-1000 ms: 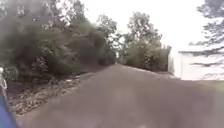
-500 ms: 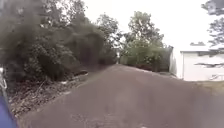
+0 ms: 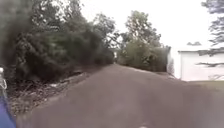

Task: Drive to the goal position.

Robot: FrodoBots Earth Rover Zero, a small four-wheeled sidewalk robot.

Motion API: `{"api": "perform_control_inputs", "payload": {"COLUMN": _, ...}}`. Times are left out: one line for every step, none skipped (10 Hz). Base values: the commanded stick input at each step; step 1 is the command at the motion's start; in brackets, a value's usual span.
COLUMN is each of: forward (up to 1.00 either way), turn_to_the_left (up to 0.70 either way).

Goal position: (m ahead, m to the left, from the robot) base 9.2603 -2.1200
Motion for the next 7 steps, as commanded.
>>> {"api": "perform_control_inputs", "payload": {"forward": 0.7, "turn_to_the_left": -0.01}}
{"api": "perform_control_inputs", "payload": {"forward": 0.7, "turn_to_the_left": -0.01}}
{"api": "perform_control_inputs", "payload": {"forward": 0.7, "turn_to_the_left": -0.01}}
{"api": "perform_control_inputs", "payload": {"forward": 0.7, "turn_to_the_left": -0.01}}
{"api": "perform_control_inputs", "payload": {"forward": 0.7, "turn_to_the_left": -0.01}}
{"api": "perform_control_inputs", "payload": {"forward": 0.7, "turn_to_the_left": -0.01}}
{"api": "perform_control_inputs", "payload": {"forward": 0.7, "turn_to_the_left": -0.01}}
